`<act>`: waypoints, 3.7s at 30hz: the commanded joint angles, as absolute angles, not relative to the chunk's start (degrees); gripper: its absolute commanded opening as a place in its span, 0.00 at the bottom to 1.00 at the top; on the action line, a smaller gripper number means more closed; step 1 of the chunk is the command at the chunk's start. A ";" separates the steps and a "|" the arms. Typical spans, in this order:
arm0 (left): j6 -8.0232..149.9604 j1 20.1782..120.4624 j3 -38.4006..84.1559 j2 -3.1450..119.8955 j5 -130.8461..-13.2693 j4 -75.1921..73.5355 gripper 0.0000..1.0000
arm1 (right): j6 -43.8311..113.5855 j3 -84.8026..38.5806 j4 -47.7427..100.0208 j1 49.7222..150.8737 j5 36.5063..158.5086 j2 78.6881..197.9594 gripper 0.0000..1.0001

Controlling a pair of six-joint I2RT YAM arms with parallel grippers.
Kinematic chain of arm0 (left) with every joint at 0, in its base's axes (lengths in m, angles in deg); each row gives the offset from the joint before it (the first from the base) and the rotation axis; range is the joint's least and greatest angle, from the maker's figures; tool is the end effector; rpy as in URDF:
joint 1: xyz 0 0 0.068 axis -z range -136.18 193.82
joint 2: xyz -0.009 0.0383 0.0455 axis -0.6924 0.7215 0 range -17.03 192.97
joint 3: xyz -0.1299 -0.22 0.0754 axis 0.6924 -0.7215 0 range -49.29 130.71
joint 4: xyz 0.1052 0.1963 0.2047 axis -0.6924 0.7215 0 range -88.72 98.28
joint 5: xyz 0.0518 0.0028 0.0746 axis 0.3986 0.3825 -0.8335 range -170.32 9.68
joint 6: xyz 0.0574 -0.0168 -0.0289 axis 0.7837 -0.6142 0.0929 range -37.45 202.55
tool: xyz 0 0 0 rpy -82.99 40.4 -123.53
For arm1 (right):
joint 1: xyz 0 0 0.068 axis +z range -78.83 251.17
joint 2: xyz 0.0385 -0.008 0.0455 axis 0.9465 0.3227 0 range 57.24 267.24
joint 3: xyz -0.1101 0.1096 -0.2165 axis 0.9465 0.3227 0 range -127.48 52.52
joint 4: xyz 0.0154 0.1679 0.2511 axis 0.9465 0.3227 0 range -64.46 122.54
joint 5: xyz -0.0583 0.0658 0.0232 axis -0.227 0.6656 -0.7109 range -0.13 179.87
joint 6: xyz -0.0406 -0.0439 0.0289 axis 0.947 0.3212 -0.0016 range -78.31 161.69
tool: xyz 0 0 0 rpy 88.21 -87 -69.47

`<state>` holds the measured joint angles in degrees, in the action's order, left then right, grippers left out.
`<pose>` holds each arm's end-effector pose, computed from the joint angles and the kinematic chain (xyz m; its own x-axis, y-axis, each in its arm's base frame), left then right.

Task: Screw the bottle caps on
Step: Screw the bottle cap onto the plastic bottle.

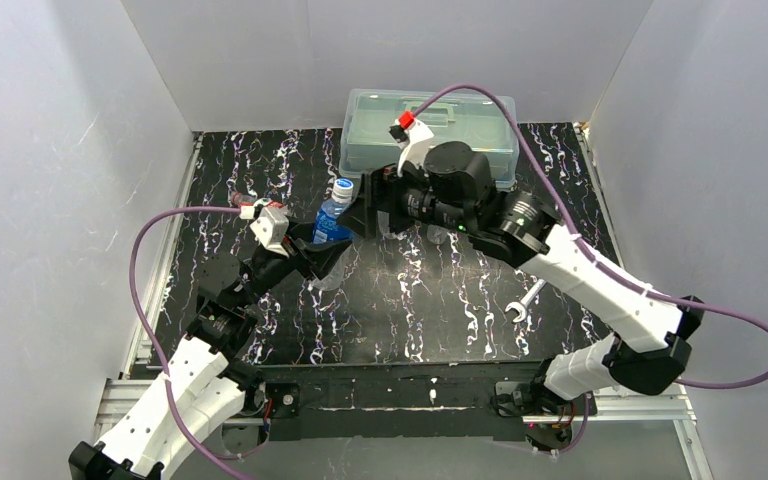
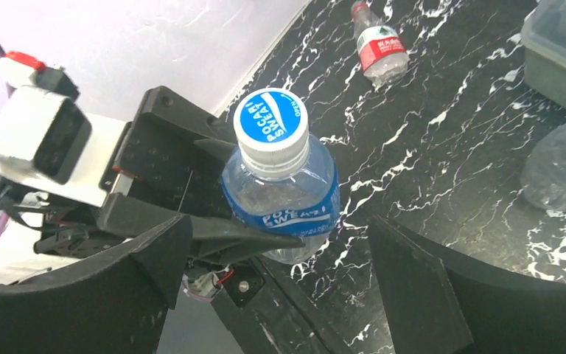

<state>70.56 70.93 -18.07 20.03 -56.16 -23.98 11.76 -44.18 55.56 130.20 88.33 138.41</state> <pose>0.1885 -0.1207 0.3395 0.1317 -0.2803 -0.9508 0.8043 0.5909 -0.0628 0.1891 0.3119 0.4712 -0.5325 0.0821 -0.8424 -0.6669 0.5722 0.4773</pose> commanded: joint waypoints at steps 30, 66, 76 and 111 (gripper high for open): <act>66.80 70.72 -15.11 22.87 -44.49 -24.46 0.00 | 13.45 -35.19 26.50 118.17 113.56 134.97 0.98; 63.68 70.67 -16.77 22.28 -45.81 -26.06 0.00 | 20.69 -33.80 29.51 127.67 101.32 135.28 0.98; 63.45 70.72 -17.35 21.93 -46.12 -26.06 0.00 | 20.42 -34.33 29.67 128.12 100.61 135.99 0.98; 61.02 70.72 -17.91 24.65 -47.40 -26.06 0.00 | 21.95 -35.28 30.82 129.12 98.29 136.73 0.98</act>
<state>62.14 70.93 -17.54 23.92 -45.49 -24.05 20.70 -32.56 31.81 128.47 98.93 137.34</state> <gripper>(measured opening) 0.485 0.983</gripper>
